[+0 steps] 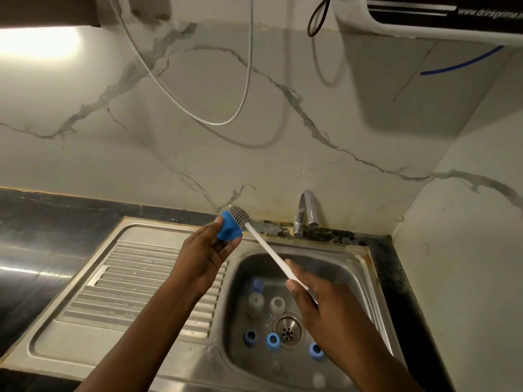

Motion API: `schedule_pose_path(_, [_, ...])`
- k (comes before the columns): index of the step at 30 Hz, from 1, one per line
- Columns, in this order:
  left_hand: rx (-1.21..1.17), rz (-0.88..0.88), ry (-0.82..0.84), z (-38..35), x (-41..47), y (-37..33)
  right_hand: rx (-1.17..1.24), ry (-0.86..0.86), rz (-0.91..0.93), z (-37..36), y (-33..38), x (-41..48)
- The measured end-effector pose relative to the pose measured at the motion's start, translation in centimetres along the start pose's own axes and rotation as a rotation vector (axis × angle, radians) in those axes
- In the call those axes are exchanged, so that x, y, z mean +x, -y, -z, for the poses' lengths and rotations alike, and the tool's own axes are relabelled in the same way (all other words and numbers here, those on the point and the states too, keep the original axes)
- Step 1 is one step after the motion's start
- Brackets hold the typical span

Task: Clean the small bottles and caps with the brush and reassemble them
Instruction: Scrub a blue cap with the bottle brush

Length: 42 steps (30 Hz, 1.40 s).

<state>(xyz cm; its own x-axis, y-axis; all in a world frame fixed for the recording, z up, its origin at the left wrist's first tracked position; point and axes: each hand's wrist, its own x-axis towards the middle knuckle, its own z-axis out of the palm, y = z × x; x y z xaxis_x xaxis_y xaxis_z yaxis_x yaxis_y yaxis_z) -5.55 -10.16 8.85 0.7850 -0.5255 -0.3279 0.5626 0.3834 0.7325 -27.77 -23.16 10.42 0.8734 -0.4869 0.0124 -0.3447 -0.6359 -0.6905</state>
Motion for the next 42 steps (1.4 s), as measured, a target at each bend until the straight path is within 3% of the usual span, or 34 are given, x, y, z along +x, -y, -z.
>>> schedule_pose_path(8, [-0.07,0.163,0.047,-1.8,-1.6,0.8,-0.054,-0.103,0.065,-0.3,-1.0,1.9])
schedule_pose_path(13, [0.014,0.101,0.006,-1.8,-1.2,0.5,-0.067,-0.102,0.072,-0.6,-1.3,1.9])
schedule_pose_path(20, [-0.215,0.051,-0.052,-0.4,0.1,-1.1,0.004,0.001,0.023,-0.7,-0.9,-0.5])
schedule_pose_path(28, [-0.267,0.131,0.083,-1.7,-2.1,0.3,-0.028,-0.074,0.034,-0.5,0.0,0.8])
schedule_pose_path(34, [-0.174,0.073,0.091,-2.6,-3.2,0.8,-0.11,-0.142,0.099,-0.9,-0.6,2.8])
schedule_pose_path(42, [-0.221,0.107,0.129,-2.8,-2.6,-0.5,-0.024,-0.16,0.07,0.4,-0.4,1.5])
